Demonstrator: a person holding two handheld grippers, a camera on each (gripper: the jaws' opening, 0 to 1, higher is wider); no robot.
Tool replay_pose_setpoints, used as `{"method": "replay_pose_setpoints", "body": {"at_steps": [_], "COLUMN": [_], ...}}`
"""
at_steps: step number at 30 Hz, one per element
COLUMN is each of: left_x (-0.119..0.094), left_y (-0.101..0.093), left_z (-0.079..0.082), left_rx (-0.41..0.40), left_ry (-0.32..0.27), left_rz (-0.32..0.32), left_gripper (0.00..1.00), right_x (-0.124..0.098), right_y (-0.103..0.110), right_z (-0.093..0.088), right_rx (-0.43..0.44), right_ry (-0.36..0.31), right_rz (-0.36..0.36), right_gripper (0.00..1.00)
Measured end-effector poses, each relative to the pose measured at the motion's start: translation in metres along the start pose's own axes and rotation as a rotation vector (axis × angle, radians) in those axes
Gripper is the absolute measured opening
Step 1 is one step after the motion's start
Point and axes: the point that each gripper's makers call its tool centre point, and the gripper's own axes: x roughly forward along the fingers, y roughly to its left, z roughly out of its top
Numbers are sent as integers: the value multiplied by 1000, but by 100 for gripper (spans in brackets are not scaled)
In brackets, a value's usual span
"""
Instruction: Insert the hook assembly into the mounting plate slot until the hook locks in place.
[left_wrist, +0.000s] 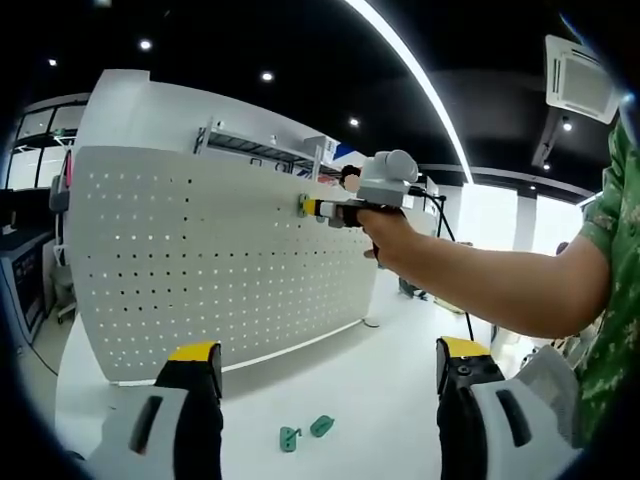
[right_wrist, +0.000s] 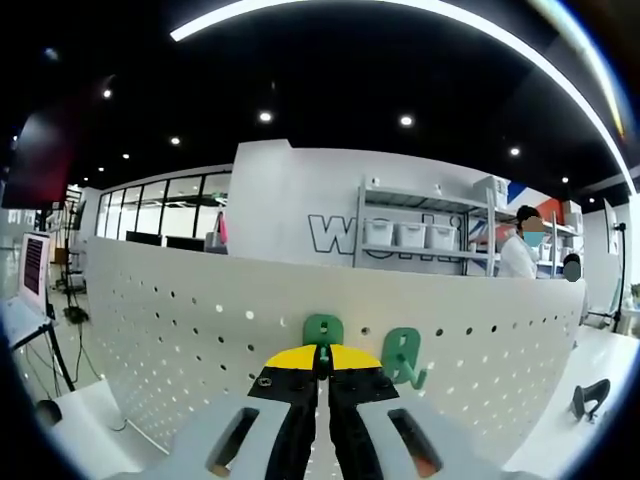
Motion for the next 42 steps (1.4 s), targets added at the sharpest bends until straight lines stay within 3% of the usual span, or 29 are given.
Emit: {"method": "replay_pose_setpoints", "body": {"at_steps": [42], "left_x": [1], "left_y": [1], "left_z": [-2], "left_rx": [-4], "left_ry": [0], "left_rz": [1], "left_gripper": [91], "right_x": [3], "right_y": [3], "right_z": [-10], "right_rx": [-25], "right_ry": [24], "right_rz": [20], "right_gripper": [5]}}
